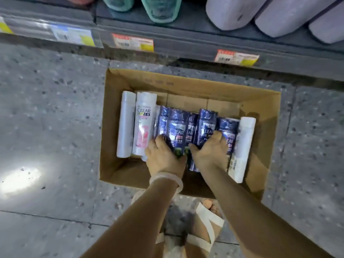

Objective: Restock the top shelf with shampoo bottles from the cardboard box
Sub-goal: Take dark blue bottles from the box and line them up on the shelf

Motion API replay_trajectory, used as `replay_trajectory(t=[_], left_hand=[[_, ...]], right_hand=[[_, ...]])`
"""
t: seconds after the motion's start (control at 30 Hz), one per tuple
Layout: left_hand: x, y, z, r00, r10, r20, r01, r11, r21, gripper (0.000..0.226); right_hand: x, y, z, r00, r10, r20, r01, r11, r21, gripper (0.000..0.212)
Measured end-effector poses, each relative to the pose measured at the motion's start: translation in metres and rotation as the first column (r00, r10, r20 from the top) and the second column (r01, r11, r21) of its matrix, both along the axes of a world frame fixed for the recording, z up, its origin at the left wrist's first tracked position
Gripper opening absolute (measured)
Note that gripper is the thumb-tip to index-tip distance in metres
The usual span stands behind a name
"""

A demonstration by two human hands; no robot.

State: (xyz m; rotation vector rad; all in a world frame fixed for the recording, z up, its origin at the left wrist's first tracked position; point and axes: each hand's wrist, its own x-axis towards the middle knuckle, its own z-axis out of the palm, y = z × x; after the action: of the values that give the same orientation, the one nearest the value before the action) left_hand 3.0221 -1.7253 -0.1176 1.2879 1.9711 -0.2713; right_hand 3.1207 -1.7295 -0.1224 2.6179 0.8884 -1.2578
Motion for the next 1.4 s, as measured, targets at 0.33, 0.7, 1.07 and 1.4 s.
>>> replay_trajectory(t=[0.33,0.7,1.07,1.4], left_hand=[[0.005,0.006,-0.007,0.982,0.184,0.048,-0.176,0.976,-0.132,0.060],[-0.004,0.038,0.058,0.850,0.345,0.399,-0.354,0.934,-0.053,0.049],[0.046,0.058,0.278,0.767,0.131,0.628,-0.268,0.955,0.128,0.047],[0.087,0.081,0.567,0.631,-0.245,0.736,-0.136,0.899,0.416,0.051]], right_hand=[[0.000,0.015,-0.009,0.991,-0.121,0.056,0.126,0.988,-0.084,0.072],[0.012,0.020,0.050,0.856,-0.307,-0.415,0.419,0.883,0.213,0.058],[0.057,0.036,0.280,0.849,-0.326,-0.416,0.524,0.622,0.581,0.043],[0.104,0.031,0.562,0.887,-0.275,-0.371,0.454,0.374,0.808,0.042]])
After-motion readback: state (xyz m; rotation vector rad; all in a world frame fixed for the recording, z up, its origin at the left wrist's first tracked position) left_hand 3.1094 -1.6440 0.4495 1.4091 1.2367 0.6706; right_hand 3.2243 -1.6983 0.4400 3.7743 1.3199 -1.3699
